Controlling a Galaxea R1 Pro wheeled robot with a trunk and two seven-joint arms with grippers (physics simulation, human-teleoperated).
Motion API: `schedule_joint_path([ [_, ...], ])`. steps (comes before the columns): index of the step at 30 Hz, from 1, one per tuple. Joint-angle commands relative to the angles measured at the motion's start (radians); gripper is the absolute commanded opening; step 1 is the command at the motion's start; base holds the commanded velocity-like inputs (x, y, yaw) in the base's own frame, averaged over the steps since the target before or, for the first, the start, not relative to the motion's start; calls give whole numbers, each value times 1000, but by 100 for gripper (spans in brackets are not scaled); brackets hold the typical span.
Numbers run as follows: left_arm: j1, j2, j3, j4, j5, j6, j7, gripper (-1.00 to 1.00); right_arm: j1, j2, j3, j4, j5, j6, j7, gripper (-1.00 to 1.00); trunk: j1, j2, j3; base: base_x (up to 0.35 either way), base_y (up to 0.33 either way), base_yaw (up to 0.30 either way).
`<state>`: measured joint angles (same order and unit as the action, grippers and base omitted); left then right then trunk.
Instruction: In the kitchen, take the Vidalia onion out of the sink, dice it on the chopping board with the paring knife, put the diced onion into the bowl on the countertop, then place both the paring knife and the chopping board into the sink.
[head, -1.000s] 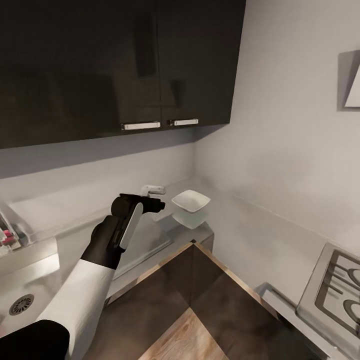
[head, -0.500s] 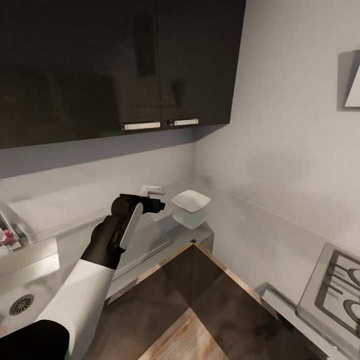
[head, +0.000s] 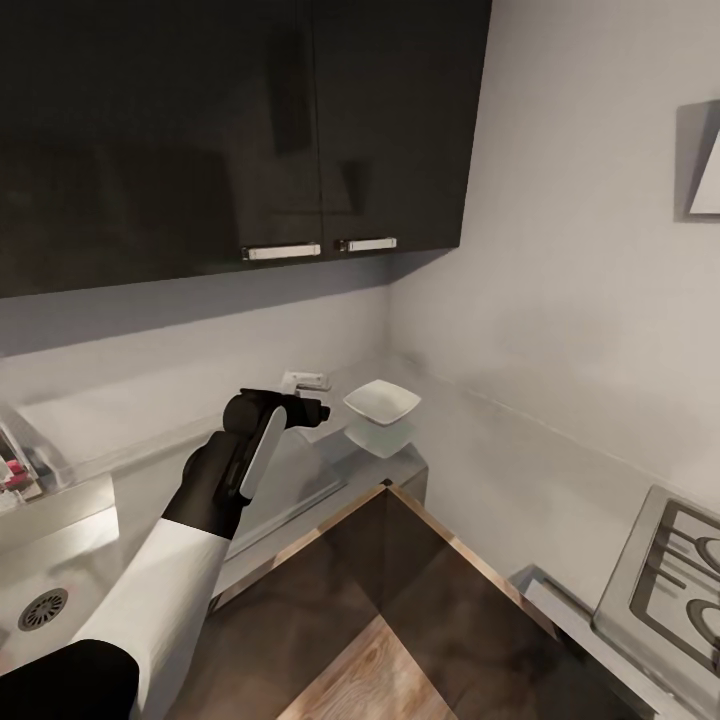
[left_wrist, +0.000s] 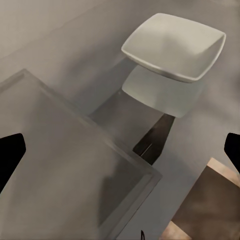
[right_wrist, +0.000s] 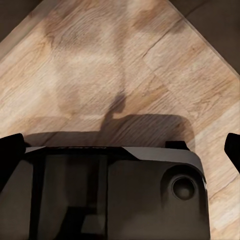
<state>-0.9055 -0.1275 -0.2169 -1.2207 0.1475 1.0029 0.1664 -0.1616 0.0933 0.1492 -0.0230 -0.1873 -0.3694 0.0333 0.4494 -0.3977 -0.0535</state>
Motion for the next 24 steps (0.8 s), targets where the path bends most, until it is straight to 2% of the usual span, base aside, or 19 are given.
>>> schedule_joint_path([
  [1, -1, 0, -1, -1, 11, 3, 10, 100, -1, 0, 6, 1, -11, -4, 4, 100, 1, -2, -2, 0, 0, 0],
  [11, -1, 0, -1, 4, 11, 3, 10, 100, -1, 0, 5, 2, -12, 0, 5, 100, 1, -2, -3, 0, 0, 0],
  [17, -1, 0, -1, 15, 11, 3, 10, 100, -1, 0, 4, 1, -13, 40, 6, 100, 1, -2, -12, 0, 0, 0],
  [24, -1, 0, -1, 21, 11, 3, 10, 100, -1, 1, 4, 1, -13, 44, 6, 100, 1, -2, -22, 3, 0, 0],
])
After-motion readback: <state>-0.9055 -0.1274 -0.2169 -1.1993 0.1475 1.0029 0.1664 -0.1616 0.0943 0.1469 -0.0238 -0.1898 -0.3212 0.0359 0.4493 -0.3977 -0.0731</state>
